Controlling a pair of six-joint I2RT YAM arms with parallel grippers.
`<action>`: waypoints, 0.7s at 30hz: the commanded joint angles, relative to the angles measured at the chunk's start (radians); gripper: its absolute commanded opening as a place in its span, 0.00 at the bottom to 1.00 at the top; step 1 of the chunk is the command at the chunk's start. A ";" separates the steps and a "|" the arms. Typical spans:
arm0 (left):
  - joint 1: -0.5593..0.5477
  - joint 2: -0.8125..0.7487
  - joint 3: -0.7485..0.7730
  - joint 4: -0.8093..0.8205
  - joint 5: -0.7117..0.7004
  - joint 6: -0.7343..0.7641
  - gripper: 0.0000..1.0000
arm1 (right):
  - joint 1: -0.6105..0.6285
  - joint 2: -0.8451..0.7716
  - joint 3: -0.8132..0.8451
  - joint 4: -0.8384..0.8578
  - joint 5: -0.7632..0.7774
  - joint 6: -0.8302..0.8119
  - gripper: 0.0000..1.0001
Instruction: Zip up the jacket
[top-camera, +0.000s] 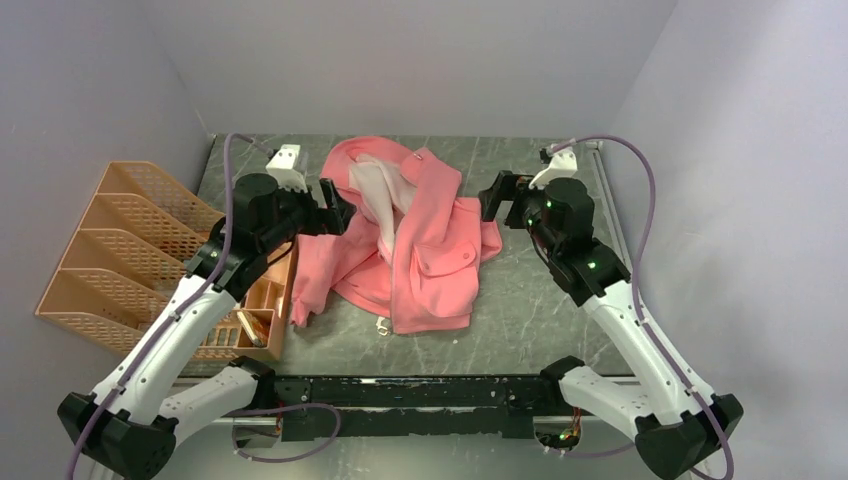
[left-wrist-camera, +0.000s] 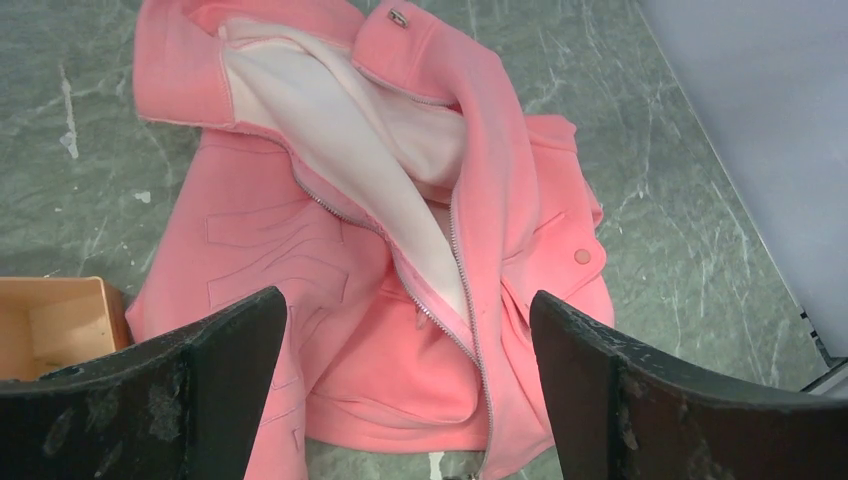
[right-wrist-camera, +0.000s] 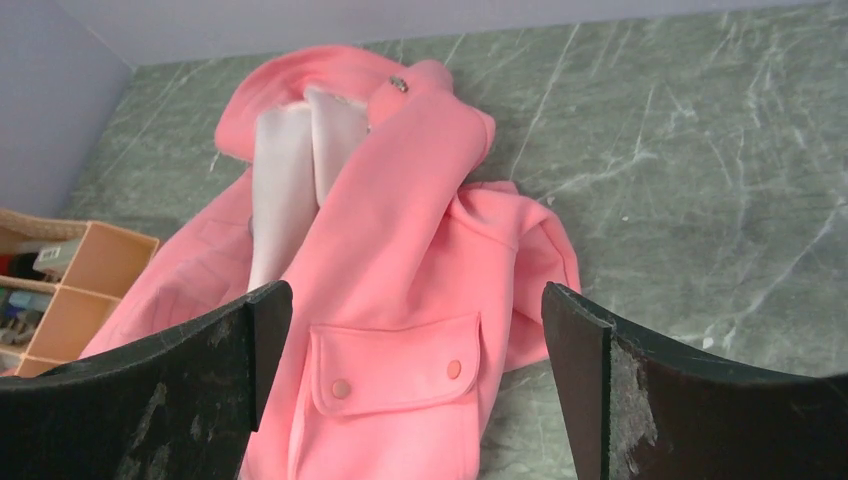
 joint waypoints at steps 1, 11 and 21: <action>0.032 -0.021 -0.016 0.021 0.013 -0.030 0.96 | 0.007 -0.010 0.047 -0.029 0.021 0.001 0.99; 0.062 0.099 0.013 -0.016 0.088 -0.076 0.96 | 0.010 0.067 0.001 0.045 -0.086 -0.050 0.97; 0.070 0.180 0.042 -0.067 -0.030 -0.127 0.96 | 0.058 0.301 0.075 0.066 -0.002 -0.006 0.97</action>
